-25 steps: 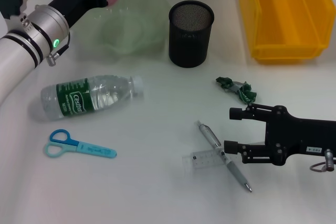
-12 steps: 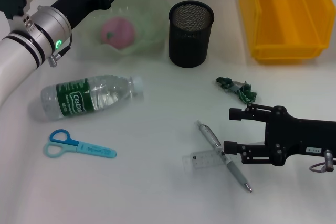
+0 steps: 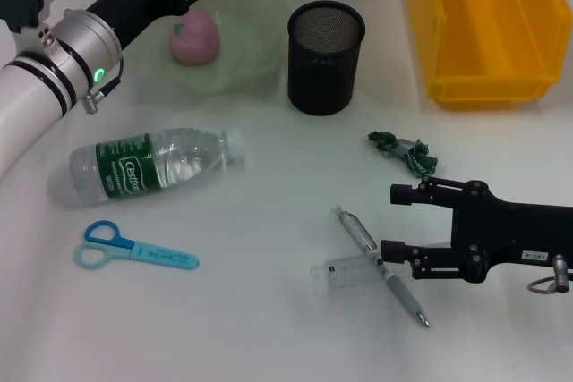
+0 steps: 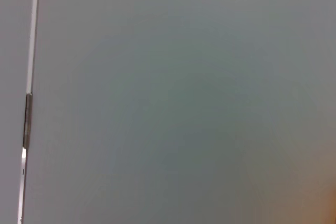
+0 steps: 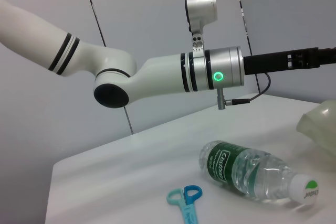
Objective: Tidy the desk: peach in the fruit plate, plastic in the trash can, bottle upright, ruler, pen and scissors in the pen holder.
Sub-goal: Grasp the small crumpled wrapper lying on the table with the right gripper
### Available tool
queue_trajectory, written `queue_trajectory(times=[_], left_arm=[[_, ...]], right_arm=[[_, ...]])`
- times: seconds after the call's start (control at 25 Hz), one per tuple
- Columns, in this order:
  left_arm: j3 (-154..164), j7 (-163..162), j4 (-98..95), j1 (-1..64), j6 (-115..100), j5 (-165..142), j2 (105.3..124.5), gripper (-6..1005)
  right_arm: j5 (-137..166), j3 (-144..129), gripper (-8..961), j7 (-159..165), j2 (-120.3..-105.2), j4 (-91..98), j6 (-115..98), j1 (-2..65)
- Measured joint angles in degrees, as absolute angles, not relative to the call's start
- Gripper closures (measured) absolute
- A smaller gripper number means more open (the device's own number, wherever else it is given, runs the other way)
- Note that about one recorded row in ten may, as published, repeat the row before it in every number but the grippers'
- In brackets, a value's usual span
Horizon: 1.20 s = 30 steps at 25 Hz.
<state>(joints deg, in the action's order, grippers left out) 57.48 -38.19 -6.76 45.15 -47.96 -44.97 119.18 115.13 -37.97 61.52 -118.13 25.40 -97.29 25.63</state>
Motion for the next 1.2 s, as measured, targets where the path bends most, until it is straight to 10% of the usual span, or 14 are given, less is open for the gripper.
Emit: queue_trajectory(times=[0.4,1.2], left_arm=[[61.55,-46.12,-9.34,42.47,-54.82,-46.22,118.87,181],[73.01,-67.15,-26.57,25.10,-88.12,-80.20,112.34,181]], right_arm=[[115.13,-37.86,245,61.52,-117.90,25.40,-97.21,25.83],[115.08,-37.45,256,62.11,-117.60,25.83,-96.57,26.86]])
